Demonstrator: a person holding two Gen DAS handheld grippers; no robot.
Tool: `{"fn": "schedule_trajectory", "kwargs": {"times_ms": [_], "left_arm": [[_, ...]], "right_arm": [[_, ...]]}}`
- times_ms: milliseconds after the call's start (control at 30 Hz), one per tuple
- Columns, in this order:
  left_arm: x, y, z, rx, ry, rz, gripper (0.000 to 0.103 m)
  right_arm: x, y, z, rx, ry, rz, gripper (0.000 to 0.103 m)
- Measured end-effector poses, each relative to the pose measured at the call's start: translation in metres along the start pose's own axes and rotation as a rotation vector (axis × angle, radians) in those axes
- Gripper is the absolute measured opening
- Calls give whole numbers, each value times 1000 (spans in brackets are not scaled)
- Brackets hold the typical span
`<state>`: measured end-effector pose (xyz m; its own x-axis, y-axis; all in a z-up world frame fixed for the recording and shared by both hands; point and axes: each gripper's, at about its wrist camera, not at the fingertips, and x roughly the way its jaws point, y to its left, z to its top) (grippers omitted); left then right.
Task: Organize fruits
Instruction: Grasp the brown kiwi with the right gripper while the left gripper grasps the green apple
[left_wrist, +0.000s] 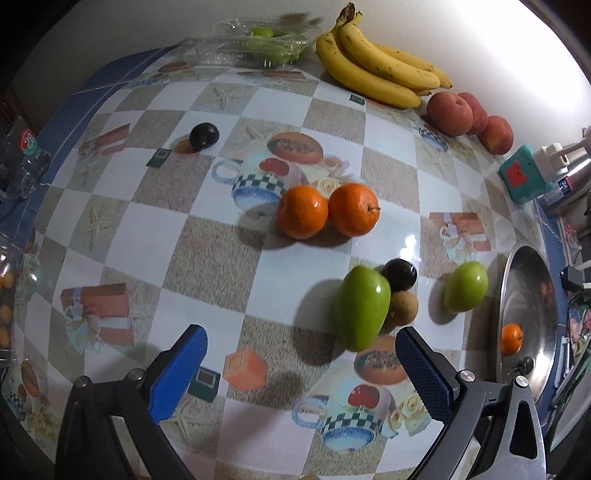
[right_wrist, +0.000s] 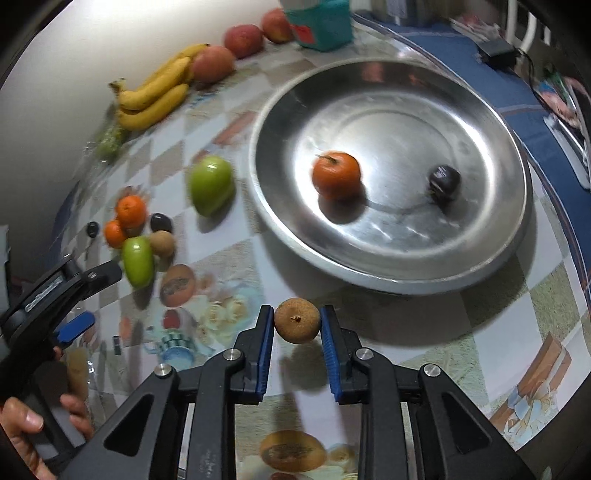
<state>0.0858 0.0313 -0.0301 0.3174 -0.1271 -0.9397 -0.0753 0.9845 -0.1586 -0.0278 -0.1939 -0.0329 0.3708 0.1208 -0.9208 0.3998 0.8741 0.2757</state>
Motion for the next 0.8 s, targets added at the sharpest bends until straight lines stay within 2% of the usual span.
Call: {"fn": "schedule_trajectory", "kwargs": {"times_ms": [267,367,433,567,700,800], "left_arm": [[10,-2,8,-36,22,-22,101],[13,-5,13,-38,43,-46,93],[15,-9,16,-28,50,-66,90],[20,-22,22,35,43,-17,77],[27,-25,26,37,79,-63,68],[25,-29,26,53,73,-63,59]], "right_arm": [[-2,28,24,-32,-34,3,26],[-4,36,42,-28,-56,-1,26],[-5,40,52,-23,-70,-2,26],[-5,50,72,-13,-95,11,26],[-6,52,76,-29,-108,13,26],[-3,49,73,-36,-83,15,26]]}}
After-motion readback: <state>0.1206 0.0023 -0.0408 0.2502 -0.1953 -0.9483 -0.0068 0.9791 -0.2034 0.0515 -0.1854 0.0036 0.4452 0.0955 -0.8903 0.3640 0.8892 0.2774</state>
